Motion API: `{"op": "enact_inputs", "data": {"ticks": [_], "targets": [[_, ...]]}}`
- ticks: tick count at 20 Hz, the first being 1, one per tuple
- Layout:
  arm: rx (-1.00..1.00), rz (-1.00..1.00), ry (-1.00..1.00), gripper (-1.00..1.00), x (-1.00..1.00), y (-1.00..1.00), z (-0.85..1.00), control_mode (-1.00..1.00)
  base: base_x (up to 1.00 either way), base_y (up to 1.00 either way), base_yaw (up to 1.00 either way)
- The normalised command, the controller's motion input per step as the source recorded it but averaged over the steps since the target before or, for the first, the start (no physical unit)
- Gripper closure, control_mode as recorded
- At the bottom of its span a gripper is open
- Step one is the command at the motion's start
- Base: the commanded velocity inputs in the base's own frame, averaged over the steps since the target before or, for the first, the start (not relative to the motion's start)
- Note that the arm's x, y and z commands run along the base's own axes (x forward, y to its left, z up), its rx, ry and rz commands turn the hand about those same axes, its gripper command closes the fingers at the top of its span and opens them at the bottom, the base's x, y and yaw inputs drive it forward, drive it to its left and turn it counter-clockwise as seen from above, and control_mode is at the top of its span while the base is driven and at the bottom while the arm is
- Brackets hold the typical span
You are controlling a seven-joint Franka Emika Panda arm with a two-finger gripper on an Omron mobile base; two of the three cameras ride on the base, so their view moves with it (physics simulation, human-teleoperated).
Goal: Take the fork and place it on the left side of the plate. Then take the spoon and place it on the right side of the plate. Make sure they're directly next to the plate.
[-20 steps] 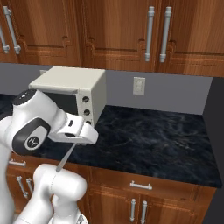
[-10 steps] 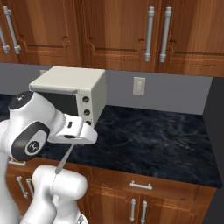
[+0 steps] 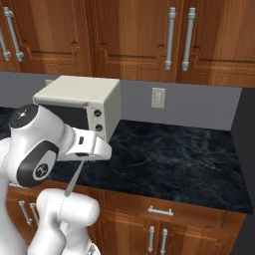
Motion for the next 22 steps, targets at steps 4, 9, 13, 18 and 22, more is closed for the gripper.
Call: {"op": "enact_inputs", "data": {"ticks": [4,9,13,18,22], "targets": [[0.00,0.04,-0.07,1.00,-0.08,0.00,0.00,1.00,-0.19,0.00,0.06],[0.00,0.00,0.00,1.00,0.00,0.00,0.00,1.00,-0.64,0.17,0.25],[0.00,0.00,0.00,1.00,0.00,0.00,0.00,1.00,-0.58,0.42,0.48],[0.00,0.00,0.00,1.00,0.00,0.00,0.00,1.00,-0.26,0.54,0.58],[0.00,0.00,0.00,1.00,0.00,0.00,0.00,1.00,0.00,0.74,0.60]]}}
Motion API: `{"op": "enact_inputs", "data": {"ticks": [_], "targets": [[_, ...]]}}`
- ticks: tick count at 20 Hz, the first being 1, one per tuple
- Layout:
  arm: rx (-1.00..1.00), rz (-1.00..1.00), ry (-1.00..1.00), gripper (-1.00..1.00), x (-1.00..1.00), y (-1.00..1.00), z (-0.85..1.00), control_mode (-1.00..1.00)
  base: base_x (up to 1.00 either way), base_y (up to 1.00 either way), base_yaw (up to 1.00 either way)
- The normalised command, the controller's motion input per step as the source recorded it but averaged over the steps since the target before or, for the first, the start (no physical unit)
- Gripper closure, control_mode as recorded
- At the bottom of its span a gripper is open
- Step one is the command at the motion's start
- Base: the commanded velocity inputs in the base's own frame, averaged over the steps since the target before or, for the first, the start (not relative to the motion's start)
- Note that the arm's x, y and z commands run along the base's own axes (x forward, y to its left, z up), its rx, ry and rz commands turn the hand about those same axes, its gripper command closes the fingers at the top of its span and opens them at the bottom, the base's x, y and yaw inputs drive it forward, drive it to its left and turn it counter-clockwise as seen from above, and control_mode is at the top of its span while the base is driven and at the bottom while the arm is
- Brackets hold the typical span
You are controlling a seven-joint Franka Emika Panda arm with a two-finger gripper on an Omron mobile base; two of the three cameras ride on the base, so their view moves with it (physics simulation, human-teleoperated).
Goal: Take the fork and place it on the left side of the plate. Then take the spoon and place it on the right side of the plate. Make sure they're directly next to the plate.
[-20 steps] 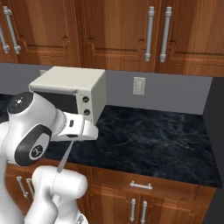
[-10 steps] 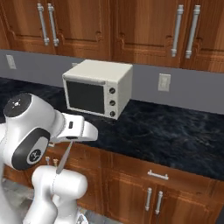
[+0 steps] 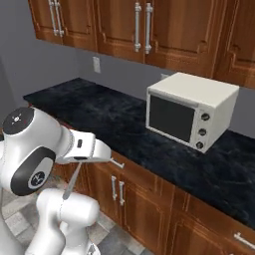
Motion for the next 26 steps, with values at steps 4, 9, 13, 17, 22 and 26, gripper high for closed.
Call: {"op": "enact_inputs", "data": {"ticks": [4,9,13,17,22,26], "targets": [[0.00,0.00,0.00,1.00,0.00,0.00,0.00,1.00,0.00,0.75,0.63],[0.00,0.00,0.00,1.00,0.00,0.00,0.00,1.00,0.10,0.63,0.67],[0.00,0.00,0.00,1.00,0.00,0.00,0.00,1.00,0.29,0.59,0.68],[0.00,0.00,0.00,1.00,0.00,0.00,0.00,1.00,0.63,0.40,0.58],[0.00,0.00,0.00,1.00,0.00,0.00,0.00,1.00,0.83,0.20,0.50],[0.00,0.00,0.00,1.00,0.00,0.00,0.00,1.00,0.98,0.09,0.44]]}}
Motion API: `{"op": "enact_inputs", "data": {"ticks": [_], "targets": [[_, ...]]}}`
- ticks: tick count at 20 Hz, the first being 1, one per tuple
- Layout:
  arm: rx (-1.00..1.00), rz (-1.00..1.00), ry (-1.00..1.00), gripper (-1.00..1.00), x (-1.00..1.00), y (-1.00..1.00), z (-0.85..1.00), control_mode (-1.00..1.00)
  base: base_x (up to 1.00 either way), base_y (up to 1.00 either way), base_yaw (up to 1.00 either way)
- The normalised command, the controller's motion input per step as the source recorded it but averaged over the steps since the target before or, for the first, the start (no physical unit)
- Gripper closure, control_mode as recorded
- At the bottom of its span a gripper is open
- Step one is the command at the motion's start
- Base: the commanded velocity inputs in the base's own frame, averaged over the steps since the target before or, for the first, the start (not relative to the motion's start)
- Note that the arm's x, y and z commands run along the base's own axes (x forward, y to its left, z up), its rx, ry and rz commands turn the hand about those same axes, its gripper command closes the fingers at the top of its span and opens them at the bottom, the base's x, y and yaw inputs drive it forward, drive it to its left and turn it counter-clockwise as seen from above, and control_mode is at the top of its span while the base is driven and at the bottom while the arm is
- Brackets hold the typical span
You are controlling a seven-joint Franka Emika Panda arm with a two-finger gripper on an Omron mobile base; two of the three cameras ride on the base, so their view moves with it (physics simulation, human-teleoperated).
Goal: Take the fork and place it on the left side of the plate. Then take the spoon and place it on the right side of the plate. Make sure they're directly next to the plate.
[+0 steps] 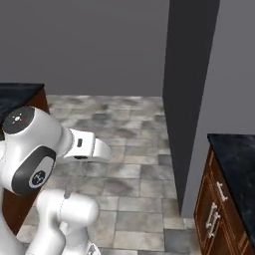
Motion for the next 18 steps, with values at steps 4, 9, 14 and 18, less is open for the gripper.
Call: {"op": "enact_inputs", "data": {"ticks": [4,9,14,18], "targets": [[0.00,0.00,0.00,1.00,0.00,0.00,0.00,1.00,1.00,0.07,0.42],[0.00,0.00,0.00,1.00,0.00,0.00,0.00,1.00,1.00,0.05,0.45],[0.00,0.00,0.00,1.00,0.00,0.00,0.00,1.00,1.00,0.00,0.44],[0.00,0.00,0.00,1.00,0.00,0.00,0.00,1.00,1.00,0.00,0.40]]}}
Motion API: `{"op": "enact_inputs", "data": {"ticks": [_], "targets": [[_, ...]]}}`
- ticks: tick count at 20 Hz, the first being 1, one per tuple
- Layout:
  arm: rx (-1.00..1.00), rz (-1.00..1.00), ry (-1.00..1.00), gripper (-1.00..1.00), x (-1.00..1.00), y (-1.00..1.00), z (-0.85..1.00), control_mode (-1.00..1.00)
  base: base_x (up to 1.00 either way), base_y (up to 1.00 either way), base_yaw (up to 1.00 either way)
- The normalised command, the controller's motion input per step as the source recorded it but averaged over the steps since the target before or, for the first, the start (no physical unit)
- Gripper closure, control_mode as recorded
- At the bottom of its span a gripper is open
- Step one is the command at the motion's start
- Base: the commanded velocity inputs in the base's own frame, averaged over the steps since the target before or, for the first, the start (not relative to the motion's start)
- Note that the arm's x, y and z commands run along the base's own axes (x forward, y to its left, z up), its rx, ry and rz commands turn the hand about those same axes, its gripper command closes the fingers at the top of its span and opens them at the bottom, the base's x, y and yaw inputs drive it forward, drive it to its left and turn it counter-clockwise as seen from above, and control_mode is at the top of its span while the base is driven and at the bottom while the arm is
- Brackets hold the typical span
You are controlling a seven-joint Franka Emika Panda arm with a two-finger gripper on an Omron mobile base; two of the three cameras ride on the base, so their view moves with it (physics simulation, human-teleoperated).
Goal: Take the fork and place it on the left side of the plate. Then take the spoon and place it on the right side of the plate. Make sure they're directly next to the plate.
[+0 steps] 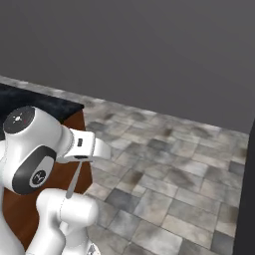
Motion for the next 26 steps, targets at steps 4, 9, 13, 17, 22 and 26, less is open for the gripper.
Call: {"op": "enact_inputs", "data": {"ticks": [4,9,13,17,22,26], "targets": [[0.00,0.00,0.00,1.00,0.00,0.00,0.00,1.00,1.00,-0.14,0.39],[0.00,0.00,0.00,1.00,0.00,0.00,0.00,1.00,1.00,-0.23,0.38],[0.00,0.00,0.00,1.00,0.00,0.00,0.00,1.00,1.00,-0.27,0.38],[0.00,0.00,0.00,1.00,0.00,0.00,0.00,1.00,1.00,-0.27,0.38],[0.00,0.00,0.00,1.00,0.00,0.00,0.00,1.00,1.00,-0.34,0.38],[0.00,0.00,0.00,1.00,0.00,0.00,0.00,1.00,1.00,-0.26,0.37]]}}
